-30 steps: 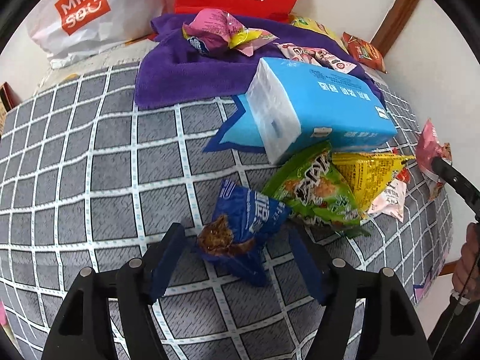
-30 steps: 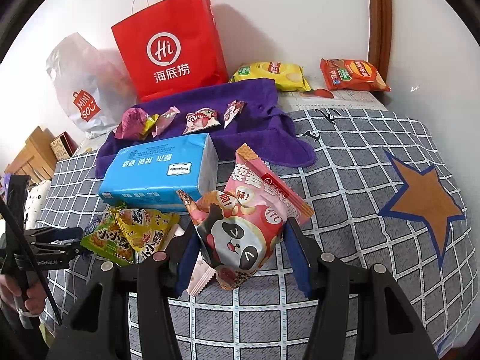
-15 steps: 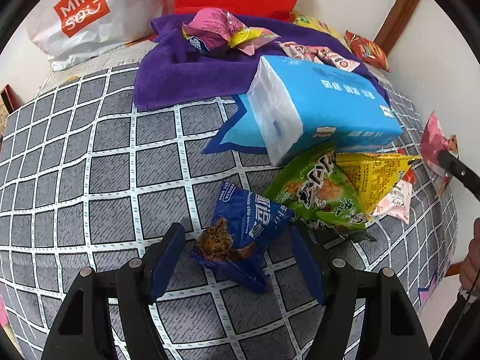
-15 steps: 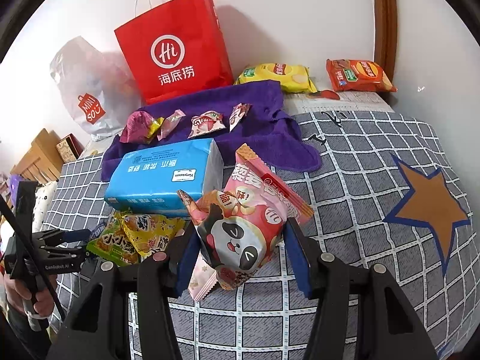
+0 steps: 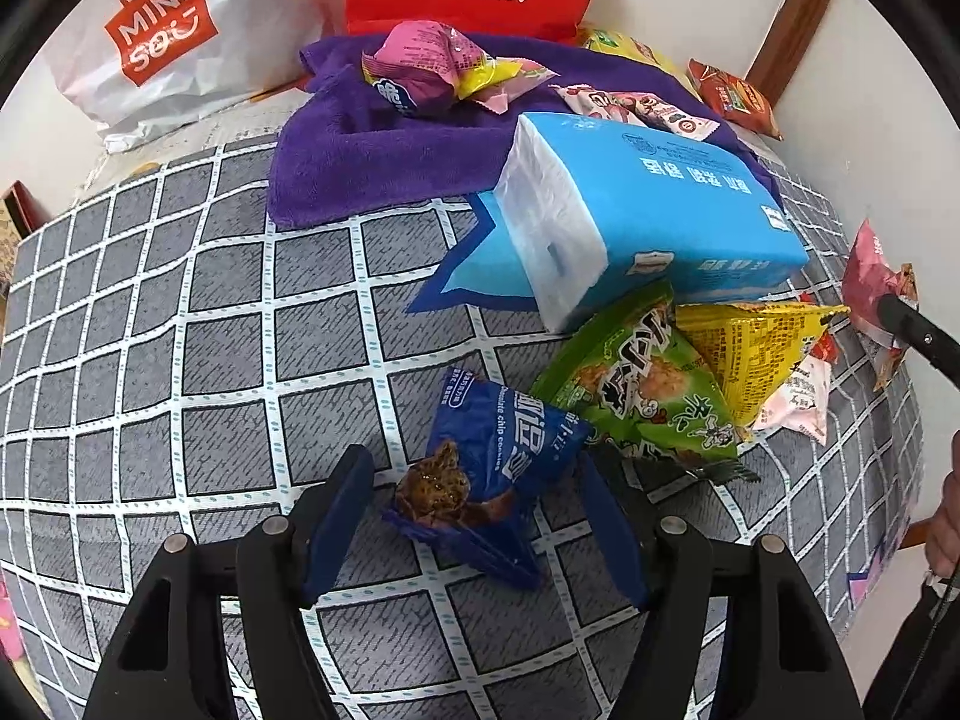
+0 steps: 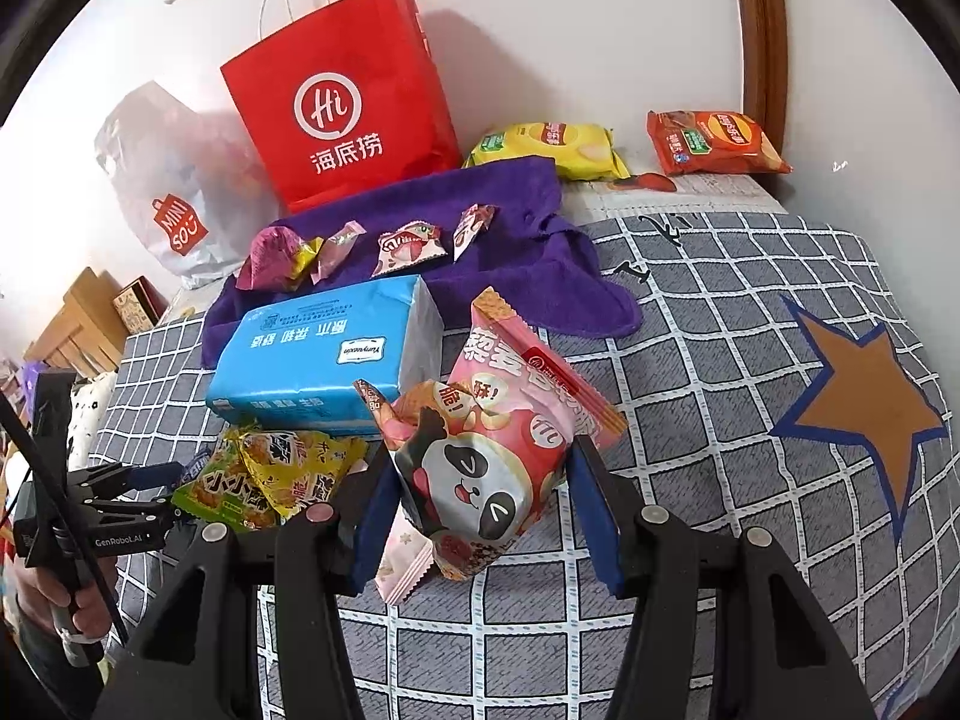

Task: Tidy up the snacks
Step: 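Lift the blue bag with the left tool while the right lifts the panda bag, then carry the blue bag with the left tool while the right carries the panda bag over the towel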

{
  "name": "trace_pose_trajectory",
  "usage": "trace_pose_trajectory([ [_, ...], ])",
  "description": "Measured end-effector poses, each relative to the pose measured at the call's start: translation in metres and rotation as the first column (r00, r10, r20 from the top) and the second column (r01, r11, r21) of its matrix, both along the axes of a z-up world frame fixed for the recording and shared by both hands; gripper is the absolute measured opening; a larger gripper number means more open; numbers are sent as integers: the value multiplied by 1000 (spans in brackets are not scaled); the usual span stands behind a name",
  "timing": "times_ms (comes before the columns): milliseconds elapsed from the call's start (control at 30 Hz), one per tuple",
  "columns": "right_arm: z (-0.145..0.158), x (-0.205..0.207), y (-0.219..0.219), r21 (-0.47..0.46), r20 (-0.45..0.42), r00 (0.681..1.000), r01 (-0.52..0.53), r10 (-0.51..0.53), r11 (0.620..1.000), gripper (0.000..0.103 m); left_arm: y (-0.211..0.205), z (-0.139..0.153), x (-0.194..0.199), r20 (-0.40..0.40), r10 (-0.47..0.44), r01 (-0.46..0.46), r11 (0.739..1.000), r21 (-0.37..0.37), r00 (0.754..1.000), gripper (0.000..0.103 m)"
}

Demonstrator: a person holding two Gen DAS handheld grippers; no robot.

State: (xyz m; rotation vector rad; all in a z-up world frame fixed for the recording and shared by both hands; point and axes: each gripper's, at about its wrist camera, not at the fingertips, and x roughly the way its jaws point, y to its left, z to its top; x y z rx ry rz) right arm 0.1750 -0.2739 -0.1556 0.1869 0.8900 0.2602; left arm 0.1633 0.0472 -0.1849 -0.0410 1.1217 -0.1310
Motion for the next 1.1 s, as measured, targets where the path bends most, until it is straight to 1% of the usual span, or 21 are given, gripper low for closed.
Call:
trace_pose_trajectory([
  [100, 2, -2, 1, -3, 10, 1000, -7, 7, 1000, 54, -3, 0, -1, 10, -1, 1, 1000, 29, 1000, 58],
  [300, 3, -5, 1, -5, 12, 1000, -6, 6, 1000, 54, -2, 1, -1, 17, -6, 6, 999, 41, 1000, 48],
  [367, 3, -6, 1, -13, 11, 1000, -5, 6, 1000, 54, -1, 2, -2, 20, -3, 3, 999, 40, 1000, 45],
  [400, 2, -7, 1, -16, 10, 1000, -7, 7, 1000, 54, 1, 3, -3, 23, 2, -3, 999, 32, 1000, 41],
  [467, 1, -8, 2, -19, 6, 1000, -10, 10, 1000, 54, 4, 5, -5, 24, 13, -14, 1000, 16, 1000, 40],
  [500, 1, -9, 2, -21, 6, 1000, -11, 11, 1000, 54, 6, 7, -7, 30, 16, -16, 1000, 7, 999, 38],
  [600, 1, -11, 4, -20, 7, 1000, -14, 14, 1000, 54, 7, 12, -13, 48, 16, -16, 1000, 4, 999, 37],
  [800, 6, -16, 11, -25, 13, 999, -30, 31, 999, 54, 12, 28, -26, 74, 28, -26, 999, -30, 997, 37],
  [900, 11, -20, 17, -26, 25, 999, -43, 44, 999, 54, 14, 39, -33, 87, 36, -32, 998, -48, 996, 37],
  [1100, 27, -24, 28, -28, 59, 995, -79, 81, 996, 54, 11, 61, -39, 118, 16, -7, 997, -77, 993, 37],
])
